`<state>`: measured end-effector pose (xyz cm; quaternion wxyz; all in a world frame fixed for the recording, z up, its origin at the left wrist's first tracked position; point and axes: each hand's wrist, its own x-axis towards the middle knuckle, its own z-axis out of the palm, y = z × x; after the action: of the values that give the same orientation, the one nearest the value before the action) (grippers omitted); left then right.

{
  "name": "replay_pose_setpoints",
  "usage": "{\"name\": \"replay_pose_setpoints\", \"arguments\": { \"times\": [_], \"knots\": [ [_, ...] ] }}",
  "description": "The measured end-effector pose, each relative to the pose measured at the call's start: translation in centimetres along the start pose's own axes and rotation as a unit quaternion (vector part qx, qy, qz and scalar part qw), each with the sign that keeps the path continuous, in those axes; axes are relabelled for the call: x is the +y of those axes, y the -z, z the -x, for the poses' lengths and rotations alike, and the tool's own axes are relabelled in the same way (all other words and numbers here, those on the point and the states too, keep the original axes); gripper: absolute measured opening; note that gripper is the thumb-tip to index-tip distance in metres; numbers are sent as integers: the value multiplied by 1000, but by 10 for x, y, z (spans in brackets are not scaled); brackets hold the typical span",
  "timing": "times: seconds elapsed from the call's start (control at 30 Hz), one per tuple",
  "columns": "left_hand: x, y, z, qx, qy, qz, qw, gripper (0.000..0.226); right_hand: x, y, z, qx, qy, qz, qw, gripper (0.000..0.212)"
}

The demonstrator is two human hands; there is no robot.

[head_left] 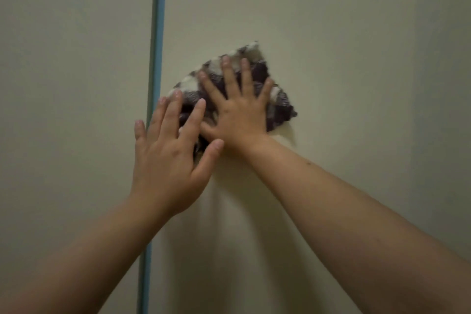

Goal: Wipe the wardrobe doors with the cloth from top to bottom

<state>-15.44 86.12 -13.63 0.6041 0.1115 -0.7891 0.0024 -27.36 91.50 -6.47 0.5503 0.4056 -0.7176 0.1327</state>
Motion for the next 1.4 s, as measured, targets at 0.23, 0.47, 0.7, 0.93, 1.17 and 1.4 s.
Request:
{"name": "replay_pose_setpoints", "arguments": {
  "times": [0.23,0.47,0.7,0.93,1.17,1.4],
  "knots": [
    [-6,4,-1,6,-15,2,1000,70,-39,-6,-1,-49,129,71,988,64],
    [3,-4,-23,1,-38,0,999,69,-14,3,-25,-20,76,71,994,65],
    [41,-28,-75,6,-81,32,996,66,91,26,-50,115,-116,-12,986,74],
    [87,-40,-133,20,-158,57,986,64,178,43,-26,121,-284,-36,951,86],
    [113,-31,-210,9,-176,67,982,62,159,45,-61,109,-251,7,962,81],
    [126,-13,-277,4,-174,38,984,63,151,58,-136,94,-256,66,960,48]
  ]
}}
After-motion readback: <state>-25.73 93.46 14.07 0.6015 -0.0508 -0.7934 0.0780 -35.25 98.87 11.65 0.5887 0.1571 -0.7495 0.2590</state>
